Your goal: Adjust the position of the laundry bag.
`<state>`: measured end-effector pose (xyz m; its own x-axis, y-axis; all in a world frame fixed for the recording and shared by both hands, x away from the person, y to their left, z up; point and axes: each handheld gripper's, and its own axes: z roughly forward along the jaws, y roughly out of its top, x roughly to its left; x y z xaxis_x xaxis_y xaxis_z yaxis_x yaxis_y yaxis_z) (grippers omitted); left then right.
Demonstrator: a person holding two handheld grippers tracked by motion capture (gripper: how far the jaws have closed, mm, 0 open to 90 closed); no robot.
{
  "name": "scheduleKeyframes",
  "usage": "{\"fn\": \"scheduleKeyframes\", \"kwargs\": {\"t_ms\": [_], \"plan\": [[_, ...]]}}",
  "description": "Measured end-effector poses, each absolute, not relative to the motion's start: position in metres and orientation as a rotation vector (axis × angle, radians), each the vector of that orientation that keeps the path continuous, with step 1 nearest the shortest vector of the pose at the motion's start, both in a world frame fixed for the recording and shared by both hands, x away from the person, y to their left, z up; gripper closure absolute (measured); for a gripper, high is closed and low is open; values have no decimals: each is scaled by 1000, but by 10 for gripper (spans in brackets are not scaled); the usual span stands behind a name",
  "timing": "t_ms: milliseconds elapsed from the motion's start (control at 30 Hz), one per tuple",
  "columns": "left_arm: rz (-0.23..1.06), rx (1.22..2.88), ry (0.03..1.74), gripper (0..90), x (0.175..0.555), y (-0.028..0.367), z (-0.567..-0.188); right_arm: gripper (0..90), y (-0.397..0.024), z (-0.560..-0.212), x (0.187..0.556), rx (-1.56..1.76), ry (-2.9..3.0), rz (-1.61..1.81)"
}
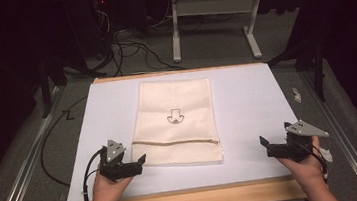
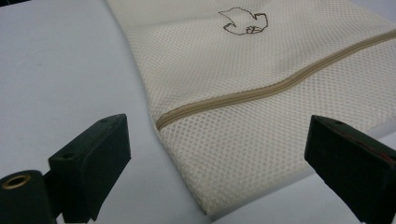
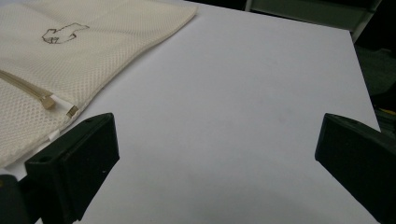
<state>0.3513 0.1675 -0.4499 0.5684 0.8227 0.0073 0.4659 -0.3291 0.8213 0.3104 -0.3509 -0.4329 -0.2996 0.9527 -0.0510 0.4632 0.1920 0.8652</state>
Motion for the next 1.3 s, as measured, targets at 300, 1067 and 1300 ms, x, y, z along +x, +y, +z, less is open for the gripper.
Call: {"fn": "scheduleKeyframes", "kwargs": {"t_ms": [300, 1067, 1300], "plan": [[470, 1999, 1065, 106, 357, 169, -457, 9, -364, -436, 310, 1355, 1842, 1054], [393, 2003, 1215, 397, 377, 159, -477, 270, -343, -458, 332, 1281, 1867, 1020], [439, 2009, 1240, 712, 375, 164, -479, 332, -330, -458, 329, 1240, 1924, 1052]]}}
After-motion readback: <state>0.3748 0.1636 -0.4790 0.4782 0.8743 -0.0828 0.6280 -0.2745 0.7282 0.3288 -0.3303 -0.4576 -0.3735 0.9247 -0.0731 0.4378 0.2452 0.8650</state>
